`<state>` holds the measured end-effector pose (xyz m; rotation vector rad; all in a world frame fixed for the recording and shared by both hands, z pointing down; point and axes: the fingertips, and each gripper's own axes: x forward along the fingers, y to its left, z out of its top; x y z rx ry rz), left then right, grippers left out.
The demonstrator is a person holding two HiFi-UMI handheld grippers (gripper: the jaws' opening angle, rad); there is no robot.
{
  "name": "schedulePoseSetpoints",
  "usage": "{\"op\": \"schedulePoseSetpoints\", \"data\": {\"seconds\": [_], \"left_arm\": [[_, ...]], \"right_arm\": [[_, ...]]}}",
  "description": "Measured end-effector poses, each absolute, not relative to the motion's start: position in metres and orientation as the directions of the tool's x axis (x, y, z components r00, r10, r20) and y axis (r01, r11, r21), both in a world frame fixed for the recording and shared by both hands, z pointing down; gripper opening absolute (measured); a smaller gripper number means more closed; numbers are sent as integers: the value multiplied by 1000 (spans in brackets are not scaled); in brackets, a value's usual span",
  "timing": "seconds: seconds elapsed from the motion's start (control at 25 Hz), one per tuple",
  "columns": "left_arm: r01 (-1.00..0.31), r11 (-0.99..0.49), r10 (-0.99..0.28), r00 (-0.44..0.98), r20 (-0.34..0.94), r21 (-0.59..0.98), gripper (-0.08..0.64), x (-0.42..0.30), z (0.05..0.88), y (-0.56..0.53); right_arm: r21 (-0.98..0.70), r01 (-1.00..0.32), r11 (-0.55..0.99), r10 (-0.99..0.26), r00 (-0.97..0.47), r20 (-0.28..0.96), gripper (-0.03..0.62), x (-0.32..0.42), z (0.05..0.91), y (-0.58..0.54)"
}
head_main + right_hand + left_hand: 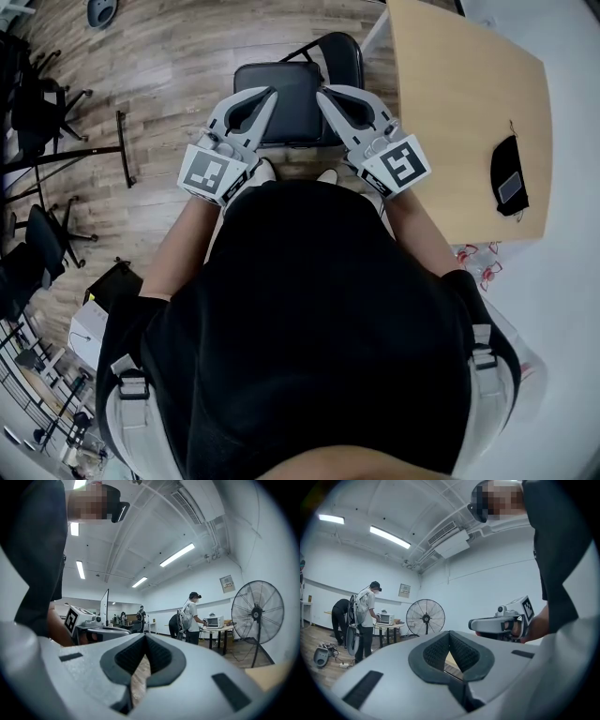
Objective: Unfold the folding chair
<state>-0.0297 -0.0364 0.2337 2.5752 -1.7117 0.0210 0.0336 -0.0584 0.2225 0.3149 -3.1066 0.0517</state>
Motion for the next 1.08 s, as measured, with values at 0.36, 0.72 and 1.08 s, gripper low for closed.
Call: {"op": "schedulePoseSetpoints", "data": {"seconds": [0.36, 0.72, 1.08], "left_arm": [[-923, -383, -923, 384, 29, 44, -6, -30, 234, -42], [-920, -390, -919, 391, 51, 34, -6, -27, 237, -44], [-925, -378, -924, 379, 55, 32, -6, -25, 237, -46]], "right_arm": [[-25, -208, 978, -207, -978, 23, 0, 32, 222, -63], [-35, -213, 976, -212, -977, 32, 0, 36, 226, -66], [-26, -214, 977, -213, -976, 40, 0, 37, 226, -70]]}}
